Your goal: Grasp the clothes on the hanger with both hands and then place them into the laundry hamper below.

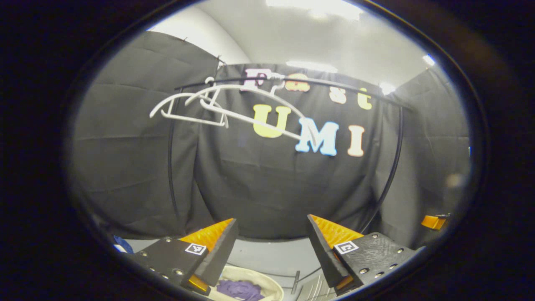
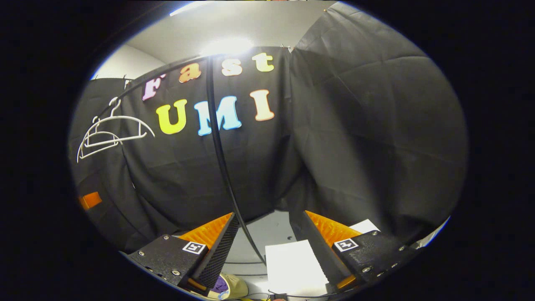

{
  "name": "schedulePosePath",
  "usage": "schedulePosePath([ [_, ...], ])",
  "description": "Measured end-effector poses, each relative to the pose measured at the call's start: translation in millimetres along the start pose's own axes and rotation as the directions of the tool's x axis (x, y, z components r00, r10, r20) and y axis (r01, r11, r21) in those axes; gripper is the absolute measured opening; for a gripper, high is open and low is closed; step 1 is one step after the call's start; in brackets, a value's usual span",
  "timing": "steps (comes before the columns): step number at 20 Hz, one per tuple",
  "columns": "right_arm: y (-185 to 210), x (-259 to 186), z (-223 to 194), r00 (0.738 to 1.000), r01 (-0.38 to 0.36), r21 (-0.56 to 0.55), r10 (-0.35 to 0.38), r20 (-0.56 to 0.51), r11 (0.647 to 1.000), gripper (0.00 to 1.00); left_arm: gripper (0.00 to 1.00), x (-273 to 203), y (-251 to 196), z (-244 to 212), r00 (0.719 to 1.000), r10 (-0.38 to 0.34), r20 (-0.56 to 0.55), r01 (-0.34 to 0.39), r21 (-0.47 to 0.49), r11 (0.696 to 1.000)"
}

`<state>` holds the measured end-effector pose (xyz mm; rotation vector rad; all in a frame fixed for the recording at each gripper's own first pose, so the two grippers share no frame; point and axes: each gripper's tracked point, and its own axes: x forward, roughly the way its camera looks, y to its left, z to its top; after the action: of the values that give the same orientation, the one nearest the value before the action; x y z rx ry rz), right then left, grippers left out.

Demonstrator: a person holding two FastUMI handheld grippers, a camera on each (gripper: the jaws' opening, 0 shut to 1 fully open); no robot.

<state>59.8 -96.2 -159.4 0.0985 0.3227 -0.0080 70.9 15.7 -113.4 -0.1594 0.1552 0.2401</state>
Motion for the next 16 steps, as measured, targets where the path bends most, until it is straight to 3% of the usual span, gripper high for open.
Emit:
schedulePosePath([
  [4,-28,6,35,0.996,-0.047,0.000,0.046,0.076,0.999,0.95,0.99,-28,-36,56,0.993,0.018,0.120,-0.021,0.019,1.000],
  [5,-33,8,44,0.995,-0.047,-0.010,0.048,0.086,0.999,0.91,1.00,-33,-47,67,0.990,0.003,0.139,-0.005,0.013,1.000],
  [6,-38,9,53,0.994,-0.046,-0.021,0.047,0.100,0.999,0.95,1.00,-38,-58,78,0.988,-0.021,0.154,0.020,0.006,1.000],
  [7,-42,7,62,0.992,-0.039,-0.029,0.042,0.116,0.999,0.91,1.00,-42,-68,86,0.986,-0.043,0.160,0.042,0.004,0.999],
  [8,-44,4,72,0.990,-0.035,-0.034,0.039,0.136,0.999,0.95,1.00,-45,-74,94,0.984,-0.058,0.166,0.057,0.011,0.998],
  [12,-30,-8,99,0.981,-0.040,-0.045,0.048,0.186,0.998,0.95,0.99,-51,-74,113,0.986,-0.085,0.147,0.083,0.014,0.996],
  [16,-5,-23,125,0.967,-0.019,-0.094,0.042,0.251,0.995,0.95,0.99,-55,-36,131,0.985,-0.072,0.155,0.069,0.022,0.997],
])
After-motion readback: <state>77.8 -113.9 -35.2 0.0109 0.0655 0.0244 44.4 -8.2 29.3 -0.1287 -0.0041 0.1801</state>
